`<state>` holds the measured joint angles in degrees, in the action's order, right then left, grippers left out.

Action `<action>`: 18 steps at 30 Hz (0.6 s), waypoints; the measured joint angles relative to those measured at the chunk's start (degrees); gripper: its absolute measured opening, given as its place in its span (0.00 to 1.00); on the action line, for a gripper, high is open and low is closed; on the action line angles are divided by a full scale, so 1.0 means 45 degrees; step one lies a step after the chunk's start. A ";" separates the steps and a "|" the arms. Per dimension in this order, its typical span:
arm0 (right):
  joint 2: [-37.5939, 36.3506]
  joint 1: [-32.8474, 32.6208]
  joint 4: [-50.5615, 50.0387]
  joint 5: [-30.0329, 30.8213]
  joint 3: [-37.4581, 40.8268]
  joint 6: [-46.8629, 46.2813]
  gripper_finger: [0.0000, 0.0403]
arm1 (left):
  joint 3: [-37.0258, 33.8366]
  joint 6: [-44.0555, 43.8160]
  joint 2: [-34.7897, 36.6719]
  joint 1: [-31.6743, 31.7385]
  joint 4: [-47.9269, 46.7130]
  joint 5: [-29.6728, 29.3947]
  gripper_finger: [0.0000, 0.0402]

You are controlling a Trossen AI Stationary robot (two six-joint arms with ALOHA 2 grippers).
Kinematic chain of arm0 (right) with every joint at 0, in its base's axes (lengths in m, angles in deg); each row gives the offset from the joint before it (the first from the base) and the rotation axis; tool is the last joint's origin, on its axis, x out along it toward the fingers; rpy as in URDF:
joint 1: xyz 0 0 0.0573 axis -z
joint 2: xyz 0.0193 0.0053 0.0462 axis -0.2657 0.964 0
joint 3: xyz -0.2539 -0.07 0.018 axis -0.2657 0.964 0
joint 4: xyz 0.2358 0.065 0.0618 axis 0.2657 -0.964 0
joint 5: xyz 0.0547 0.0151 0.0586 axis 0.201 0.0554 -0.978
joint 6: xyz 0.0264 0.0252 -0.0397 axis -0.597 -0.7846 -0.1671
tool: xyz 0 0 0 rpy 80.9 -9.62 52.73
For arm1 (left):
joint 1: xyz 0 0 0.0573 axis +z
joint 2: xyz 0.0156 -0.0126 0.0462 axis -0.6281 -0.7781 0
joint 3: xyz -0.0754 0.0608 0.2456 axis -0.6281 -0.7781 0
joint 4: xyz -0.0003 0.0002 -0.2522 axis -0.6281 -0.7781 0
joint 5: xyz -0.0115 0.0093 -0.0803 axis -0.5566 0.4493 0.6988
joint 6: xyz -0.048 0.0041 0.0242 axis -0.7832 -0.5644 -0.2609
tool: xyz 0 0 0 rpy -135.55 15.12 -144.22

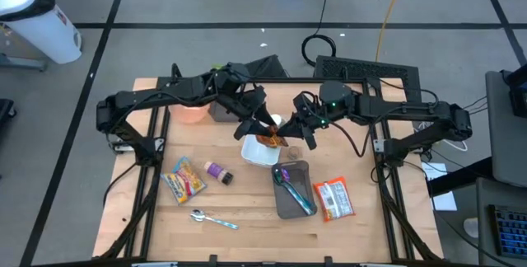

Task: Pick & Place Food Item
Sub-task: Put the orange seasoning pack into the white bin

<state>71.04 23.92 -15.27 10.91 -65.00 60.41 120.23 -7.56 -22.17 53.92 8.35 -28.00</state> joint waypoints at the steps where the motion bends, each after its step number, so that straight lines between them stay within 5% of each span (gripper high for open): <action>1: 0.0000 0.0000 0.0000 -0.0005 0.0000 0.0000 0.00 | 0.0000 -0.0007 0.0000 0.0000 0.0092 0.0001 0.54; 18: -0.0005 0.0000 -0.0005 0.0000 0.0001 0.0005 0.00 | 0.0000 -0.0612 0.0000 0.0005 0.0885 0.0021 0.52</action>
<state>71.02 23.92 -15.30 10.91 -65.00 60.43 120.23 -10.32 -22.17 53.94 12.33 -27.90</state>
